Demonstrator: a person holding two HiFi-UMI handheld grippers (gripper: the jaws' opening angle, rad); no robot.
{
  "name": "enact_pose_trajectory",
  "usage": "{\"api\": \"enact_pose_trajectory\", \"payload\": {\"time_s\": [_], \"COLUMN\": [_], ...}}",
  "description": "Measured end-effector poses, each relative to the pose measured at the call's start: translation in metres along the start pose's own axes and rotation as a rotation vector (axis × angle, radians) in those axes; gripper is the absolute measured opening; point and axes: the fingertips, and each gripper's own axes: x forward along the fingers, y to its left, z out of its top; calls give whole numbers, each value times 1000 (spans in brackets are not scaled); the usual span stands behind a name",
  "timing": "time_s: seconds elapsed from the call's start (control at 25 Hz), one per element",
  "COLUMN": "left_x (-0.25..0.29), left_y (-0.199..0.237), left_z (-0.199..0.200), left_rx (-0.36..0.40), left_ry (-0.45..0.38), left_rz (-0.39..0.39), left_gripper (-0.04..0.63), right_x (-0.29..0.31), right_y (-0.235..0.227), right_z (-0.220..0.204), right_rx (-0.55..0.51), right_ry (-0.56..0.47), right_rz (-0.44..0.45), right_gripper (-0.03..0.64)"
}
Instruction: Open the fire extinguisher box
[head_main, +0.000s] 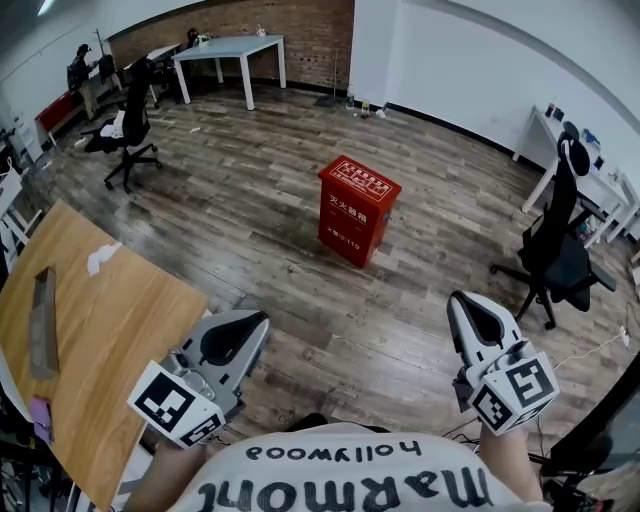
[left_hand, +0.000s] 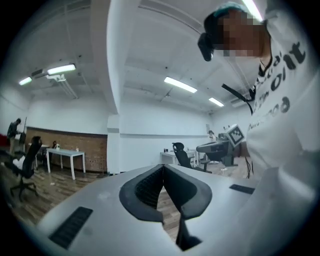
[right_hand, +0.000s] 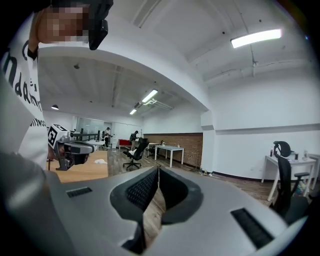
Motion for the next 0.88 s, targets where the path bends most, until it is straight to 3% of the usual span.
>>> {"api": "enact_pose_trajectory", "payload": {"time_s": [0.08,0.24,0.32,0.4,0.56,0.64,0.76,0.88], "left_x": [-2,-4,-4,-2,-3,0,13,32], "left_y": [-2,3,13,29,51,56,68,80], "left_z": [-2,-7,-17,-28,-33,-37,-46,-50], "left_rx": [50,-50,-94,-123,-162,-166,-185,-237], "left_ry": [-2,-39,-20,6,7,19,71,101], "left_rz": [-48,-120,-90,-38,27,50,102,122], "left_gripper": [6,5,5,5,6,6,6,6], "right_x": [6,19,23,30,46,57,80,97], "right_y": [5,18,15,9,-3,-11,-31,-55], "right_z": [-5,-17,-20,-20,-8,-11,-30,-43], "right_rx": [11,15,46,143,355,324,197,148], "right_ry": [-1,44,41,2,-166,-158,-18,73], "right_rz": [-8,22,23,35,56,48,3,-44], "right_gripper": [11,11,11,12,12,12,12,12]}}
